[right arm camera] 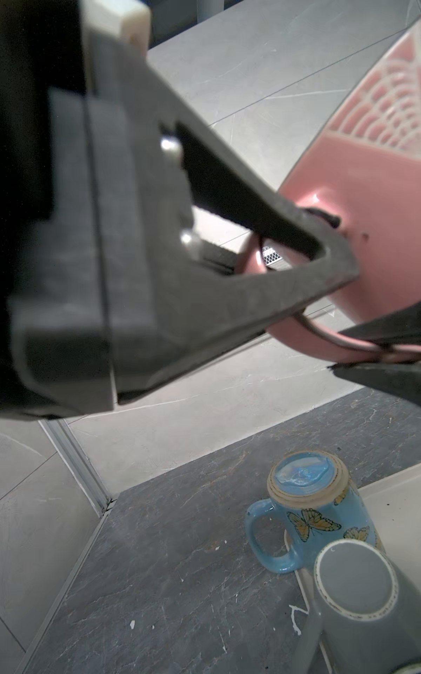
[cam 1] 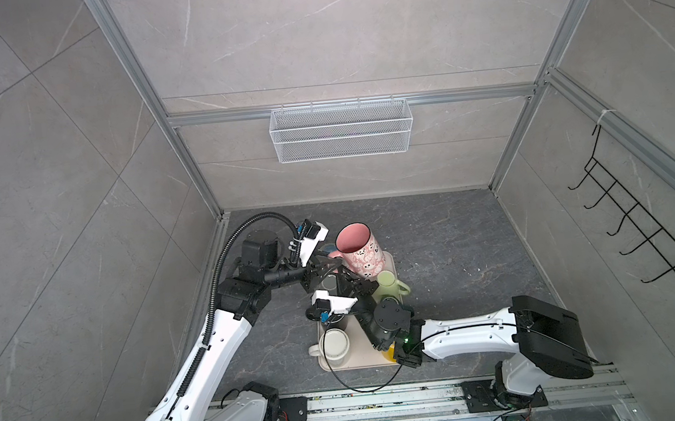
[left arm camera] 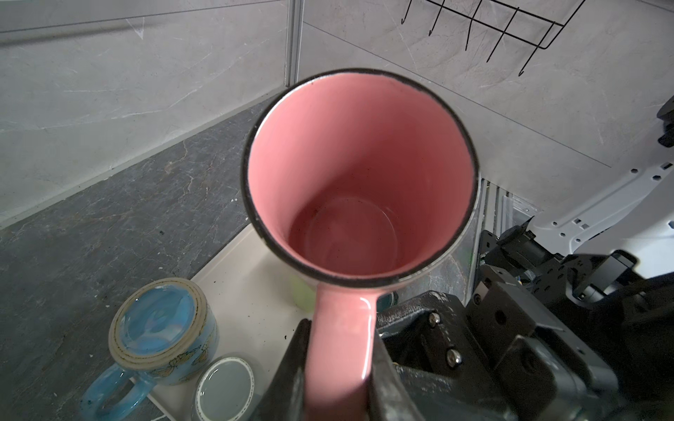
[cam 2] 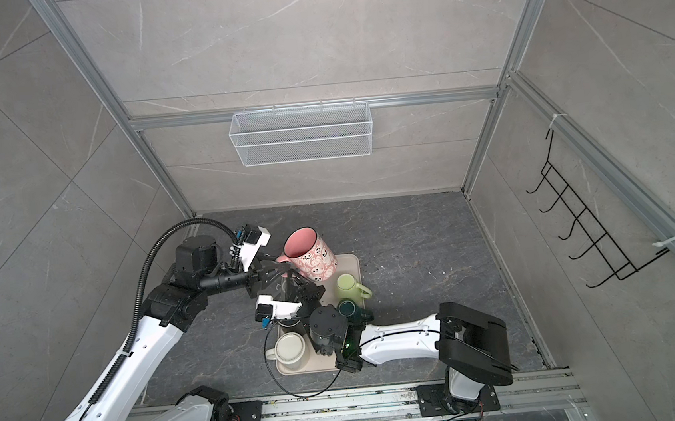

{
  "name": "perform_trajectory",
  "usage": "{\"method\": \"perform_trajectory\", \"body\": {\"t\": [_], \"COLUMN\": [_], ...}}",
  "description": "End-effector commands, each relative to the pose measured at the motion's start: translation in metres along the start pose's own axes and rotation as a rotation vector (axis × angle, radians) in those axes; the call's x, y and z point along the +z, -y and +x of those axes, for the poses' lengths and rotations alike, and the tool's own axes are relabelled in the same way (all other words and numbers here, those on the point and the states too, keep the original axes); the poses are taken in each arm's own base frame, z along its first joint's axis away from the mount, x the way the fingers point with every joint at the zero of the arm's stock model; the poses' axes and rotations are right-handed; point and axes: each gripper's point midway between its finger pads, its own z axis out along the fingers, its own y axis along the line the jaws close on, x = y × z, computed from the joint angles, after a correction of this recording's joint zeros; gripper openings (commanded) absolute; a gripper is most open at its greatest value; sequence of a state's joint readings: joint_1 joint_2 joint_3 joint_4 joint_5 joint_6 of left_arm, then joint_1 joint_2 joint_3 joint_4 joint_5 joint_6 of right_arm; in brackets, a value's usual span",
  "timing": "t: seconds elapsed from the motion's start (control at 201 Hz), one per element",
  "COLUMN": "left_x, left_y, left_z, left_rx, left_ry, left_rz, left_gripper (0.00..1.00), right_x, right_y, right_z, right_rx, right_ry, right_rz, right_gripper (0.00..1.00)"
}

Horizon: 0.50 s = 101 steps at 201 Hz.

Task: Turn the mug right side up
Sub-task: 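Grasp the pink mug's handle with the left gripper beside the right gripper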

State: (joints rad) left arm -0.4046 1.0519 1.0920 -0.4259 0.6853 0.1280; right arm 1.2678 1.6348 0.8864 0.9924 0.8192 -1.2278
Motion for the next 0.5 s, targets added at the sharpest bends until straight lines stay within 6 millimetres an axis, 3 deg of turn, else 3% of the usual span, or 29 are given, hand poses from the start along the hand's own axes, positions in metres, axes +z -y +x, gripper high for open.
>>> {"method": "perform_trajectory", "body": {"t": [0.0,0.04,0.129,0.309,0.498], "left_x": [-0.001,-0.002,-0.005,-0.011,-0.018], "left_y": [0.009,0.007,0.001,-0.009,-0.021], "left_z": [-0.01,-0.011,-0.015,-0.016,-0.021], "left_rx": [-0.025,-0.029,-0.043,-0.05,-0.06], "left_ry": [0.059,0.071,0.093,0.11,0.136], "left_rz": [0.021,0.003,-0.043,-0.121,-0.211], "left_gripper": [0.0,0.0,0.0,0.0,0.0], "right_x": [0.006,0.005,0.005,0.003,-0.001], "right_y": [0.034,0.034,0.034,0.037,0.041], "right_z": [-0.018,-0.017,-0.014,-0.01,-0.002], "right_rx": [0.078,0.079,0.082,0.091,0.108], "right_ry": [0.026,0.021,0.009,-0.009,-0.034], "right_rz": [0.098,0.101,0.106,0.118,0.135], "right_gripper": [0.04,0.13,0.19,0.44,0.57]}}
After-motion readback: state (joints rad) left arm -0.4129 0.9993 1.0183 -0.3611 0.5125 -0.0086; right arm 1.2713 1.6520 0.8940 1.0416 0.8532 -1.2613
